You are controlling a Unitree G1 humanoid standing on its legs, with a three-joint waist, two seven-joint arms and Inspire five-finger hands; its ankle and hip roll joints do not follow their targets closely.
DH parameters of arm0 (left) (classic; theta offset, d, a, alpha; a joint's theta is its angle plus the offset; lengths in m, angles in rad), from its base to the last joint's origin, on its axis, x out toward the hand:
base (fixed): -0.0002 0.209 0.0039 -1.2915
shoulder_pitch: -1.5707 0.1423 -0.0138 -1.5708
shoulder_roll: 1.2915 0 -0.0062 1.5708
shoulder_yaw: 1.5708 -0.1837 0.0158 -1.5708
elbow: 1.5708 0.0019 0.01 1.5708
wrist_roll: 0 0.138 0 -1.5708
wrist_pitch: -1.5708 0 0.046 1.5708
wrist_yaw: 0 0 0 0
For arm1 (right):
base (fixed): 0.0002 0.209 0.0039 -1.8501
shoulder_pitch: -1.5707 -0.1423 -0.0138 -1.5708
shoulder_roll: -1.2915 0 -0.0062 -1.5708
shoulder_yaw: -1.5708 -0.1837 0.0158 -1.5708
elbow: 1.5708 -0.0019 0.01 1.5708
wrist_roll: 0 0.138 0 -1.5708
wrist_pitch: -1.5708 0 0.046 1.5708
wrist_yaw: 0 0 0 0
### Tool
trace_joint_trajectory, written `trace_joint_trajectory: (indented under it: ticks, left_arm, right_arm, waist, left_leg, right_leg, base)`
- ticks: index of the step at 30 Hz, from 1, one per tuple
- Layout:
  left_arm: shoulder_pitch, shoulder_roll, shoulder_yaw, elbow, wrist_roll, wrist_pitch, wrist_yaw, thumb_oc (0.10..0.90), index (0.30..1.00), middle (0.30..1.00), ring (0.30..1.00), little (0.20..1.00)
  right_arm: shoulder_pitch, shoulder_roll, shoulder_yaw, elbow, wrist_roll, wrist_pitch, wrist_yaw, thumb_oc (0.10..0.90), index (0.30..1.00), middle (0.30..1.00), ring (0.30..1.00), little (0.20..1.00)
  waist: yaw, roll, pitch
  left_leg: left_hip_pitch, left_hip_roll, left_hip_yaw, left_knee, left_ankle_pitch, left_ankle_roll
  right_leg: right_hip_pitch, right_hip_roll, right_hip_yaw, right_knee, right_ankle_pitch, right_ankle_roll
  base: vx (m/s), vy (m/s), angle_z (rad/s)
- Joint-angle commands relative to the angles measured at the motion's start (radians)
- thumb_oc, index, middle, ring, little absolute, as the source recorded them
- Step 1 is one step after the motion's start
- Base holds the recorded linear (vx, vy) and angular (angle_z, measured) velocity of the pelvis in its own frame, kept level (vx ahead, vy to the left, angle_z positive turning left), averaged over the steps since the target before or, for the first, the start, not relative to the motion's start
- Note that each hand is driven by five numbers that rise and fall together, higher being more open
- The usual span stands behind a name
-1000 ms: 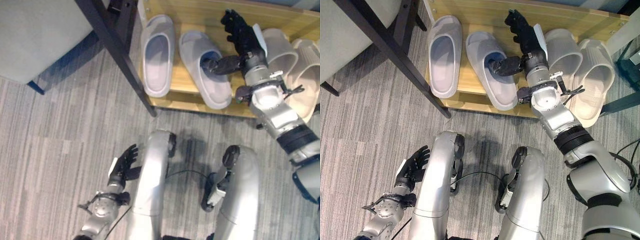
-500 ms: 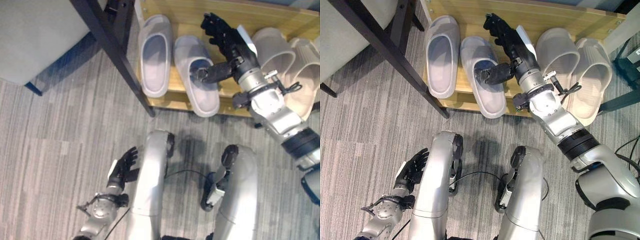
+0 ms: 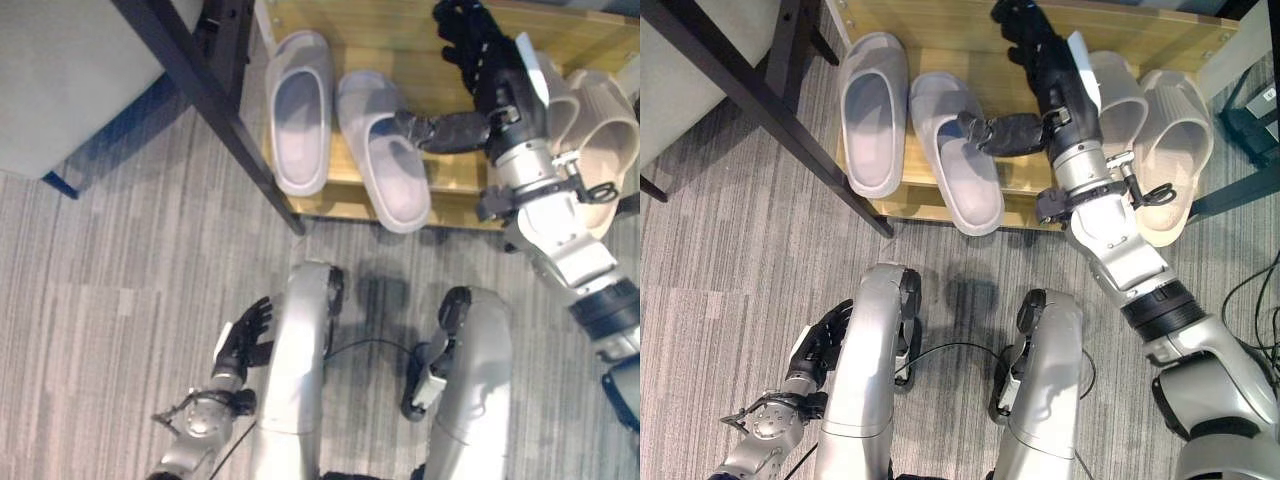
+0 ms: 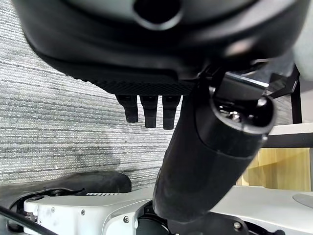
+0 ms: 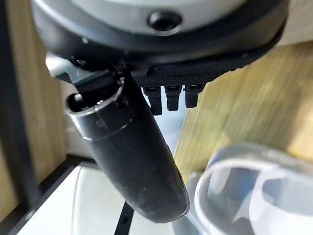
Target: Arrange the slippers neatly on the shoe rack.
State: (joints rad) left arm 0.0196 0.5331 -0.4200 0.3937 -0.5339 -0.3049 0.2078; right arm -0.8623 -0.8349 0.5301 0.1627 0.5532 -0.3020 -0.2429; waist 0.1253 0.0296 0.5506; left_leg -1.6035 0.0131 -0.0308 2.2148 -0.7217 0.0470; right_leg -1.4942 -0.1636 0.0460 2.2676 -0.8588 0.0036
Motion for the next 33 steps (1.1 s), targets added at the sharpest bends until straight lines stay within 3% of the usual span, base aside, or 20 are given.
trace_joint_trajectory:
  ticks: [1,14,23,33]
  left_arm:
    - [0.011,-0.048,-0.035,-0.049,0.053,-0.046,-0.015,0.8,0.9,0.9,0.9,0.9]
    - [0.01,-0.066,-0.018,-0.047,0.078,-0.054,-0.01,0.8,0.9,0.9,0.9,0.9]
    - [0.006,-0.066,-0.008,-0.048,0.09,-0.06,0.0,0.8,0.9,0.9,0.9,0.9]
    - [0.011,-0.078,-0.003,-0.024,0.095,-0.067,0.012,0.8,0.9,0.9,0.9,0.9]
  right_arm:
    - [-0.023,-0.054,-0.111,-0.175,0.007,-0.134,0.042,0.8,0.9,0.9,0.9,0.9]
    - [0.215,-0.05,-0.221,-0.295,0.004,-0.137,0.096,0.8,0.9,0.9,0.9,0.9]
    - [0.219,-0.05,-0.199,-0.33,0.019,-0.139,0.139,0.8,0.9,0.9,0.9,0.9]
    - [0.25,-0.049,-0.272,-0.397,-0.038,-0.169,0.089,0.8,0.9,0.9,0.9,0.9]
  waist:
    - [0.028,-0.03,-0.031]
    - [0.012,-0.047,-0.031]
    - [0.011,-0.052,-0.031]
    - [0.006,-0.058,-0.031]
  left_leg:
    - [0.034,-0.016,-0.08,0.001,-0.086,0.005]
    - [0.034,-0.014,-0.08,-0.003,-0.087,0.006]
    - [0.034,-0.012,-0.085,-0.006,-0.082,0.003]
    - [0.034,-0.012,-0.08,-0.004,-0.08,0.001]
  right_leg:
    - [-0.042,-0.022,0.066,0.028,0.109,-0.084]
    - [-0.048,-0.012,0.071,0.025,0.105,-0.089]
    - [-0.054,-0.012,0.068,0.025,0.106,-0.091]
    - [-0.054,-0.009,0.069,0.027,0.108,-0.09]
  base:
    - [0.0,0.0,0.0]
    - [0.0,0.0,0.0]
    - [0.0,0.0,0.0]
    - [0.0,0.0,0.0]
